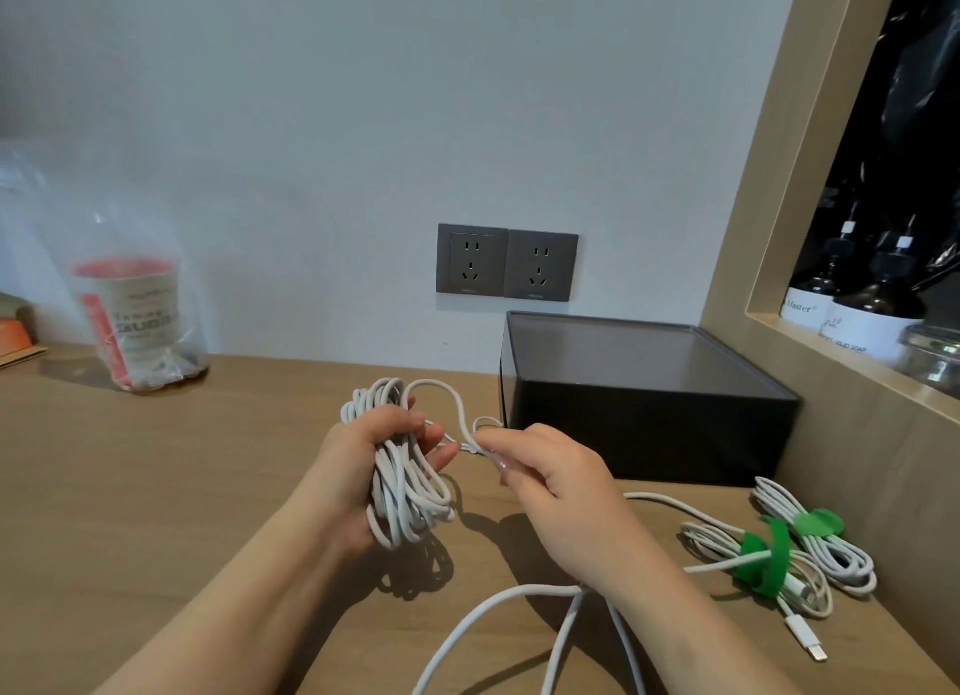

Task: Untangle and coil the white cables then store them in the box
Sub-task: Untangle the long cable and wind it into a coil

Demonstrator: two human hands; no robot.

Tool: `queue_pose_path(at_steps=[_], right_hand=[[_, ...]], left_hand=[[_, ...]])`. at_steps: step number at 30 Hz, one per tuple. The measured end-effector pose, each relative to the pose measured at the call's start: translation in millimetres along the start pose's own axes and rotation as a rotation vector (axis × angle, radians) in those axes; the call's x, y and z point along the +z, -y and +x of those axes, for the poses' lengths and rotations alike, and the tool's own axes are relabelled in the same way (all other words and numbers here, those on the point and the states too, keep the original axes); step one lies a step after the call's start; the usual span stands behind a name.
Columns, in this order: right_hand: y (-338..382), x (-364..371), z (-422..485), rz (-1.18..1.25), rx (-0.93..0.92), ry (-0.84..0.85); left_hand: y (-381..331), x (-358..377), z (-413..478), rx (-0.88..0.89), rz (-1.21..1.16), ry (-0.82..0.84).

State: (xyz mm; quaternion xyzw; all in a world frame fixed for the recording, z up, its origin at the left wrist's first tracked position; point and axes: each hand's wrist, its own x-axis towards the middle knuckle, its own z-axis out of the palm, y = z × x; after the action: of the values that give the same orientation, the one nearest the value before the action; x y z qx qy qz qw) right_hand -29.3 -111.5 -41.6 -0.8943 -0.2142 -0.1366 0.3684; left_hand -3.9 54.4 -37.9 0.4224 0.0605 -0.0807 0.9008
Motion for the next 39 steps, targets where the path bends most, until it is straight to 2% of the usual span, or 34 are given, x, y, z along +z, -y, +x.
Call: queue_pose_path(at_steps=[8,14,19,25,33,39], right_hand=[[1.1,4.8,-0.9,-0.155,-0.083,0.059],[3.4,4.6,-1.4,-0.169,-0.117,0.056],[-0.6,6.0,-2.4,-0.111,-0.111,-0.233],[0.1,10.1,-1.7,-0.095,-0.184,-0.122],[4.1,6.8,-1.0,-0.037,-0.117,-0.064],[5.5,4.1,-1.0,-0.031,0.059,-0.070]], left_hand=[[-0.1,3.4,-3.9,0.055,0.058,0.013],[-2.2,1.1,-2.4,0.021,0.067,0.052],[-4.4,0.6,-3.2,-0.001,-0.004,0.034],[-2.2,1.8,-4.7,-0.060,-0.027,0.121],[-3.0,0.4,-4.0,-0.037,-0.070,0.175],[-4.3,-1.6,-0.6,-0.089,-0.104,0.236]])
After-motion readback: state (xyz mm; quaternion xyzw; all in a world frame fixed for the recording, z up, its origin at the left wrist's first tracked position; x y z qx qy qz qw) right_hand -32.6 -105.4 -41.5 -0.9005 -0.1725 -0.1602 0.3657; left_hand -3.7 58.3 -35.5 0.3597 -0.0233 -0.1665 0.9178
